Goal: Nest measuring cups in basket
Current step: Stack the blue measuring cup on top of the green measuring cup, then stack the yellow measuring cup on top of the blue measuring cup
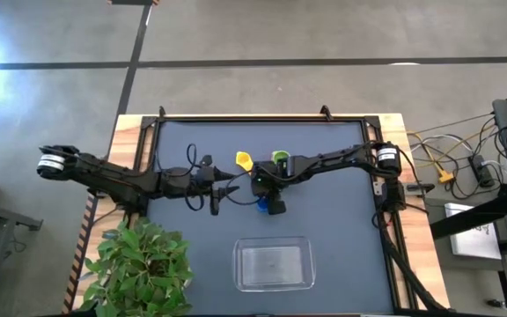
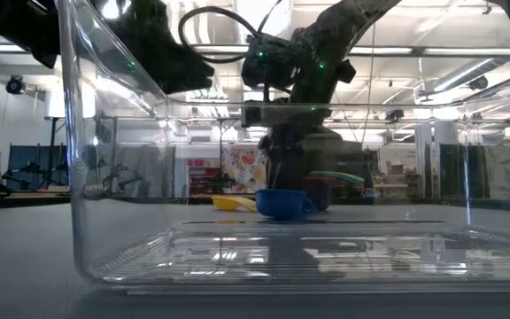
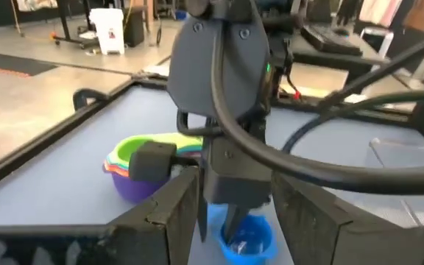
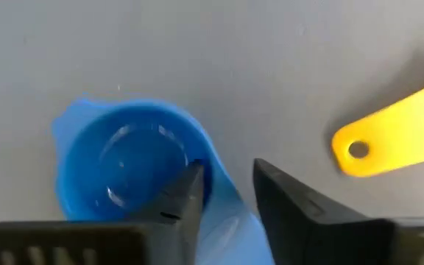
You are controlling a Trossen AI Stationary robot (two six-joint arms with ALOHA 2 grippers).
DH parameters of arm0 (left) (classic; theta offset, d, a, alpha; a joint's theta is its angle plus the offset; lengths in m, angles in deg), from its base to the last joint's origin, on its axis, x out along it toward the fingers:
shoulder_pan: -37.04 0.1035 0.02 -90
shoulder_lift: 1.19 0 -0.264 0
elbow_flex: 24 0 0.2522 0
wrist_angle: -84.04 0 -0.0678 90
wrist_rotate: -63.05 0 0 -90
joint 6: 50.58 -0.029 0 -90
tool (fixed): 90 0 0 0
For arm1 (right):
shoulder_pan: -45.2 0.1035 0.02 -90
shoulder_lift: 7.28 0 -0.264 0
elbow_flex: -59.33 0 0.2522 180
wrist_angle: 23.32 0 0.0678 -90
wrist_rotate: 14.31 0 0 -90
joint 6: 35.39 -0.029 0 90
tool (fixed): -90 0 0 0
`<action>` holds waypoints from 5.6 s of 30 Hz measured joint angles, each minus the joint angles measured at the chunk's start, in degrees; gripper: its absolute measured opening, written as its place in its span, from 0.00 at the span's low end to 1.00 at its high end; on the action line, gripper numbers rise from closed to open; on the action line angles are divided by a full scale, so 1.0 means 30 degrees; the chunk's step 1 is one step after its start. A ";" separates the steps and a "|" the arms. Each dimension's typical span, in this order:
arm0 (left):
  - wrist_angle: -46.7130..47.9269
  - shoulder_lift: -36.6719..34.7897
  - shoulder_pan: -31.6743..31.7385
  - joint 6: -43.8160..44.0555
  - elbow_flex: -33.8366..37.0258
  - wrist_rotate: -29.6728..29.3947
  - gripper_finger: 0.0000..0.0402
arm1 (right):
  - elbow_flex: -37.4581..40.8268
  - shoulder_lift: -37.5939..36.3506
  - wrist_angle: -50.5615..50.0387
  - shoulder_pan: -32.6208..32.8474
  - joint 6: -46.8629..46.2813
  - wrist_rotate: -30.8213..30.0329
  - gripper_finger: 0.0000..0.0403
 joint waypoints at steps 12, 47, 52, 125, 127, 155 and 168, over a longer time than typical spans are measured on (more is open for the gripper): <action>-0.0020 -0.1149 -0.0168 0.0076 0.0370 -0.0131 0.38 | -0.0007 -0.0058 0.1251 -0.0087 -0.3179 0.0539 0.03; -0.0318 -0.1260 -0.0251 0.0058 0.0459 -0.0131 0.38 | 0.2207 -0.7337 -0.2127 -0.5807 -1.1928 -0.1448 0.02; -0.0479 -0.1226 -0.0251 0.0072 0.0452 -0.0124 0.38 | 0.3926 -0.7322 -0.0930 -0.6931 -1.3156 0.0714 0.02; -0.0762 -0.4439 -0.0302 0.0015 0.2637 -0.0648 0.38 | -0.7724 0.5769 -0.0453 -0.5661 -0.7822 0.0407 0.26; -0.0764 -0.4439 -0.0302 0.0015 0.2637 -0.0648 0.38 | -0.7715 0.5646 -0.0499 -0.5642 -0.7694 0.0497 0.13; -0.0895 -0.4461 -0.0302 -0.0239 0.2637 -0.0655 0.38 | 0.0790 -0.6027 -0.1655 -0.5920 -0.8922 0.1318 0.02; -0.1245 -0.4417 -0.0310 0.0166 0.2630 -0.0641 0.38 | 0.3024 -0.5742 -0.0680 -0.7490 -0.9414 0.1443 0.02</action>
